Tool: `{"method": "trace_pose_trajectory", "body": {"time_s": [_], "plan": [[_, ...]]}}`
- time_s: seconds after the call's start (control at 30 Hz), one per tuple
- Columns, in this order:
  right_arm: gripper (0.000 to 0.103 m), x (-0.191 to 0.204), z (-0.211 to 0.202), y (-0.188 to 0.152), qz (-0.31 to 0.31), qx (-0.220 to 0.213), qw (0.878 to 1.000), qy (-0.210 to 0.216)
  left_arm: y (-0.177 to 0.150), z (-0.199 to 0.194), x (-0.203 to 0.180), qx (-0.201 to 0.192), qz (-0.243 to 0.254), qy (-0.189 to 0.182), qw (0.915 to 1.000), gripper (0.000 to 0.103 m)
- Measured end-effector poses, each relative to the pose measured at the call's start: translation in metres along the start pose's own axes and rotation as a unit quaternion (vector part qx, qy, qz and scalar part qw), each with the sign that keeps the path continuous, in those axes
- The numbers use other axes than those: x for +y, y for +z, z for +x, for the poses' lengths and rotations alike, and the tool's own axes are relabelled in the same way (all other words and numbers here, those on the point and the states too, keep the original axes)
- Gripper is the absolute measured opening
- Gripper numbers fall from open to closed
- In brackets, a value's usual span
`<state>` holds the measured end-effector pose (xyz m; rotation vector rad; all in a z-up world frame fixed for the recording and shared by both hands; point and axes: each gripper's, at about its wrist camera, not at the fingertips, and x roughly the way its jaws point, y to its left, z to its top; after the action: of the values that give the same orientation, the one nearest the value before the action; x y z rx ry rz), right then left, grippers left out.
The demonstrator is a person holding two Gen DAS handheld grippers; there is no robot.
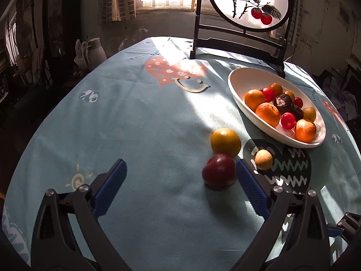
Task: Organize fruits
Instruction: 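Move both tools back and close the right tool on a small tan fruit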
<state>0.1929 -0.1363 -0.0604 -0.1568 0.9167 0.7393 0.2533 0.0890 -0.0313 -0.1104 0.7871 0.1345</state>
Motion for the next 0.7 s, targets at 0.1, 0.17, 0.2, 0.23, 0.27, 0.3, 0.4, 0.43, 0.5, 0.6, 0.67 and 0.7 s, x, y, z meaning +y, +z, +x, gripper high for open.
{"method": "trace_pose_trajectory", "body": {"time_s": [0.1,0.17,0.2,0.23,0.27,0.3,0.4,0.43,0.5,0.6,0.67,0.7], "plan": [[0.064,0.005,-0.002,-0.010,0.000,0.009,1.000,-0.018,0.000,0.000,0.001,0.002,-0.001,0.000,1.0000,0.098],[0.064,0.007,-0.004,-0.013,0.001,0.007,1.000,-0.020,0.000,0.002,0.001,0.007,-0.001,0.000,1.0000,0.098],[0.064,0.009,-0.005,-0.015,0.000,0.007,1.000,-0.021,0.000,0.002,0.001,0.010,-0.002,-0.002,0.9999,0.098],[0.064,0.010,-0.005,-0.016,-0.002,0.007,1.000,-0.025,0.000,0.002,0.002,0.011,-0.003,-0.004,0.9999,0.098],[0.064,0.012,-0.005,-0.017,-0.005,0.007,0.999,-0.031,0.000,0.002,0.002,0.010,-0.005,-0.004,0.9999,0.098],[0.062,0.015,-0.005,-0.018,-0.010,0.006,0.999,-0.038,0.000,0.001,0.003,0.008,-0.007,-0.004,0.9999,0.098],[0.053,0.023,-0.005,-0.018,-0.029,0.004,0.998,-0.052,0.001,-0.002,0.008,0.001,-0.015,-0.003,0.9999,0.098],[0.048,0.025,-0.003,-0.018,-0.035,0.008,0.998,-0.056,0.001,-0.003,0.010,0.002,-0.021,-0.004,0.9998,0.098],[0.045,0.026,0.003,-0.017,-0.041,0.021,0.996,-0.072,0.001,-0.001,0.014,0.007,-0.030,-0.011,0.9995,0.098],[0.034,0.028,0.003,-0.017,-0.049,0.020,0.994,-0.092,0.000,0.000,0.016,0.010,-0.034,-0.013,0.9993,0.098],[0.030,0.024,0.002,-0.018,-0.042,0.018,0.995,-0.089,-0.002,-0.002,0.015,0.004,-0.033,-0.011,0.9994,0.098],[0.027,0.022,0.001,-0.017,-0.036,0.017,0.996,-0.083,-0.002,-0.003,0.014,0.000,-0.033,-0.011,0.9994,0.098]]}}
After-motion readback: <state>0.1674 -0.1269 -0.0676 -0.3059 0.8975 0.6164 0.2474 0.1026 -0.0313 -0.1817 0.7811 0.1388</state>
